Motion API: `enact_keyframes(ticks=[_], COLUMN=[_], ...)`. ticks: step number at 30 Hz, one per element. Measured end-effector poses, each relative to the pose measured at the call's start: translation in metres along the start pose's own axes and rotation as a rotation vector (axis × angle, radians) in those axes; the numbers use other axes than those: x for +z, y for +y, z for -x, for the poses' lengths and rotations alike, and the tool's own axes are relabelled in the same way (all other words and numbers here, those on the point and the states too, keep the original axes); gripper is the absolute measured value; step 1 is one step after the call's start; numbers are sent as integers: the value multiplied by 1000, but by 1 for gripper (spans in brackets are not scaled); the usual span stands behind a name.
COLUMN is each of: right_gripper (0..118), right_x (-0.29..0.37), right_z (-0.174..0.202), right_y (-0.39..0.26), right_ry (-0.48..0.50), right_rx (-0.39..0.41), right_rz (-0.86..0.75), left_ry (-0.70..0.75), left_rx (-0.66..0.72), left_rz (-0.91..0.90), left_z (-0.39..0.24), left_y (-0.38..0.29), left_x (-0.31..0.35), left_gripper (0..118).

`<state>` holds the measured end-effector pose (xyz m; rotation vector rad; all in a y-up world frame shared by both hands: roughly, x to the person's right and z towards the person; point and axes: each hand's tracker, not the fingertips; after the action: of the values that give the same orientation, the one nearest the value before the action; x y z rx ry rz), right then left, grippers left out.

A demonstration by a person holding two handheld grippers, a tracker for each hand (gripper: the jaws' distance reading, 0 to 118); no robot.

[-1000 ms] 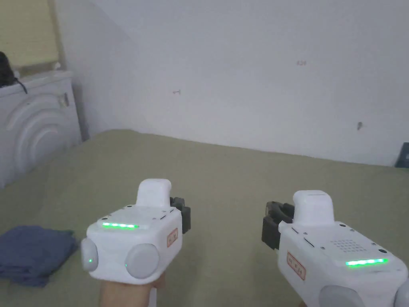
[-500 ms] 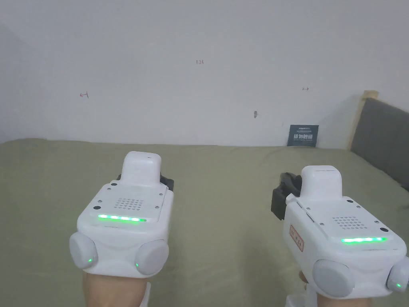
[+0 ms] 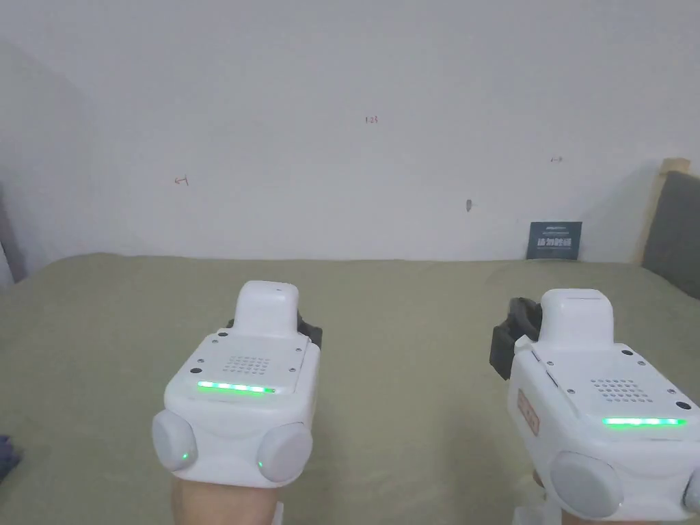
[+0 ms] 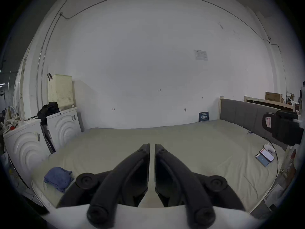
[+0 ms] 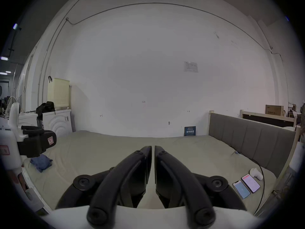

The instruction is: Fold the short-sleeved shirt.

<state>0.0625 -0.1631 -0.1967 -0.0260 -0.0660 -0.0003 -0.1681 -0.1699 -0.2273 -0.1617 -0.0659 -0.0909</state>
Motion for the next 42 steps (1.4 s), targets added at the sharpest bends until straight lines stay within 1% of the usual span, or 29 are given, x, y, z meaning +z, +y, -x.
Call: enact_keyframes(ticks=[1, 2, 3, 4, 5, 6, 7, 8, 11, 14, 16, 19, 21, 24, 26, 27, 30, 33, 35, 38, 40, 42], right_gripper=[12, 20, 38, 64, 104, 118, 116, 118, 118, 118, 118, 118, 118, 118, 118, 118, 118, 118, 118, 118, 118, 118], right_x=[0, 0, -1, -2, -5, -7, -6, -9, -15, -18, -26, -26, -35, -36, -37, -38, -34, -32, -27, -27, -25, -22], right_z=[2, 1, 1, 2, 3, 4, 6, 8, 10, 12, 16, 13, 12, 11, 15, 15, 12, 8, 9, 10, 7, 10], right_y=[0, 0, 0, 1, 1, 0, -4, 0, 1, 1, 0, -3, 0, 2, 2, 2, -1, -1, -3, -5, -2, 1], right_ry=[-5, -6, -3, 1, 6, 2, 31, 16, 27, 29, -14, -3, 1, 0, -43, -43, -5, -28, -61, -47, -6, 6], right_rx=[7, 5, 0, -2, -9, -6, 9, 18, 32, 18, 20, 18, -1, -26, -2, 15, 5, 5, 44, 71, 58, 44], right_rz=[-1, -2, -1, 7, 16, 22, 29, -11, 4, 15, 44, 41, 101, 136, 179, 186, 152, 59, 10, 12, 24, 27], left_ry=[16, 25, 30, 31, 37, 41, 65, 49, 53, 52, 42, 45, 44, 37, 30, 26, 19, 17, 13, 6, 1, -3], left_rx=[-11, -8, 2, 25, 36, 47, 57, 52, 60, 58, 58, 50, 55, 69, 75, 73, 65, 69, 77, 94, 103, 97], left_rz=[-3, -4, 1, 9, 23, 18, -42, -13, -15, -16, -20, -8, 1, 20, 25, 30, 36, 47, 55, 68, 74, 69], left_z=[0, 1, 2, 5, 8, 10, 12, 14, 15, 16, 16, 15, 15, 17, 18, 19, 17, 18, 19, 19, 19, 16], left_y=[-1, -1, 0, 1, 1, 0, 1, 2, 5, 6, 6, 5, 5, 4, 4, 4, 5, 4, 4, 6, 8, 9], left_x=[-1, -1, -2, -3, -6, -6, -2, -2, -4, -4, -4, -4, -5, -8, -7, -8, -7, -8, -10, -10, -10, -8], left_gripper=[12, 22, 44, 78, 117, 118, 118, 118, 118, 118, 118, 118, 118, 118, 118, 118, 118, 118, 118, 118, 118, 118])
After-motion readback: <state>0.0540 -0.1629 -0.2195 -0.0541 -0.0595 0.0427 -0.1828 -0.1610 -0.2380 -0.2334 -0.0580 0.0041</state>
